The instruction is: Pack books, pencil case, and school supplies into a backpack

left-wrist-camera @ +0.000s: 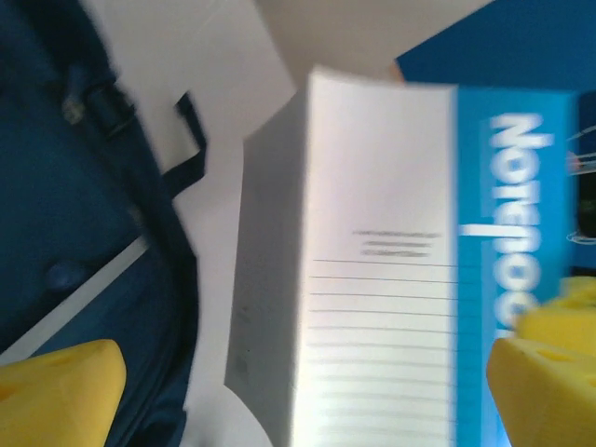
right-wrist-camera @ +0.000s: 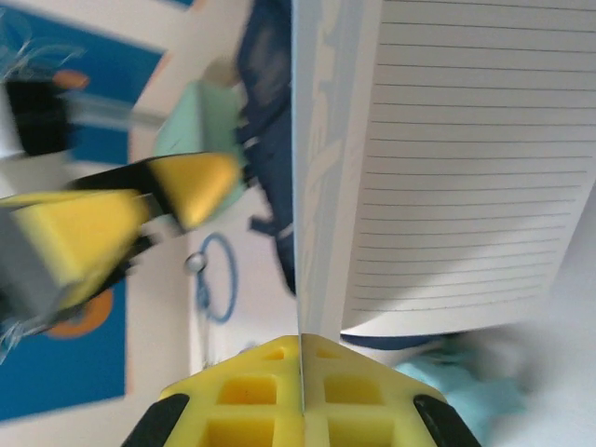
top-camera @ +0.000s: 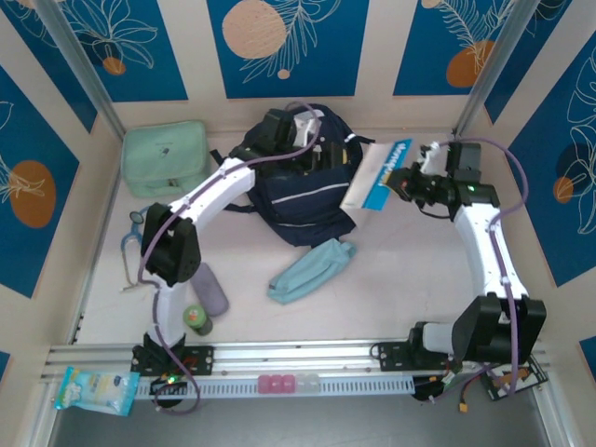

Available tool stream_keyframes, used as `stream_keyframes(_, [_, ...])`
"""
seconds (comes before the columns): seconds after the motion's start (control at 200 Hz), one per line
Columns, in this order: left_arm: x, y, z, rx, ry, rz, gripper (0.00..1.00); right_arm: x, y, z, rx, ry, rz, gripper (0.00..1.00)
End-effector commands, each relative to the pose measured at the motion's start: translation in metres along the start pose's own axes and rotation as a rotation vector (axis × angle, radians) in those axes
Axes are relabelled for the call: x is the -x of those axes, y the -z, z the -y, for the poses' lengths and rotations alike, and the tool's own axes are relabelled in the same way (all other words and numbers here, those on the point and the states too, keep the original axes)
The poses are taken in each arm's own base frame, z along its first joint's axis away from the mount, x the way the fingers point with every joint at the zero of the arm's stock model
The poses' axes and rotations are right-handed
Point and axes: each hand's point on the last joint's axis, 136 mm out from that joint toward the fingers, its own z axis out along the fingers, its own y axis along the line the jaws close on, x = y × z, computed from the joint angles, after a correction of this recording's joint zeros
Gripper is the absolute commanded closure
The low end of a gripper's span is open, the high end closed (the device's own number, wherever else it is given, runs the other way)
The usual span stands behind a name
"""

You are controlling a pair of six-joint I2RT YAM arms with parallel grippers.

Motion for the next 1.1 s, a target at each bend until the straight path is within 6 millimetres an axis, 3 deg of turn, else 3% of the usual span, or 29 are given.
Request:
stream_keyframes(0.0, [-0.001, 0.015, -0.007, -0.086, 0.108, 0.016, 0.0, -0.011, -0.022, -0.052, 0.215, 0.093, -0.136, 1.0])
stream_keyframes(0.145, [-0.005, 0.035, -0.023, -0.184, 0.222, 0.071, 0.0, -0.028, -0.056, -0.083, 0.367, 0.13, -0.29, 1.0])
stream_keyframes(0.225, [-0.01, 0.042, -0.033, -0.197, 0.265, 0.096, 0.0, -0.037, -0.076, -0.084, 0.397, 0.127, -0.353, 1.0])
stream_keyframes(0.405, [-0.035, 0.042, -0.059, -0.136, 0.307, 0.083, 0.0, -0.057, -0.113, -0.041, 0.295, 0.016, -0.443, 1.0])
stream_keyframes(0.585, [-0.051, 0.037, -0.077, -0.079, 0.296, 0.049, 0.02, -0.065, -0.121, 0.005, 0.172, -0.063, -0.438, 1.0])
stream_keyframes(0.71, [-0.056, 0.028, -0.083, -0.083, 0.295, 0.012, 0.14, -0.069, -0.127, 0.032, 0.1, -0.098, -0.452, 0.98])
stream_keyframes(0.845, [-0.057, 0.02, -0.083, -0.107, 0.303, -0.01, 0.37, -0.073, -0.136, 0.05, 0.045, -0.123, -0.472, 0.96])
stream_keyframes(1.095, [-0.062, 0.015, -0.086, -0.083, 0.293, -0.042, 0.77, -0.068, -0.143, 0.058, 0.012, -0.128, -0.466, 0.96])
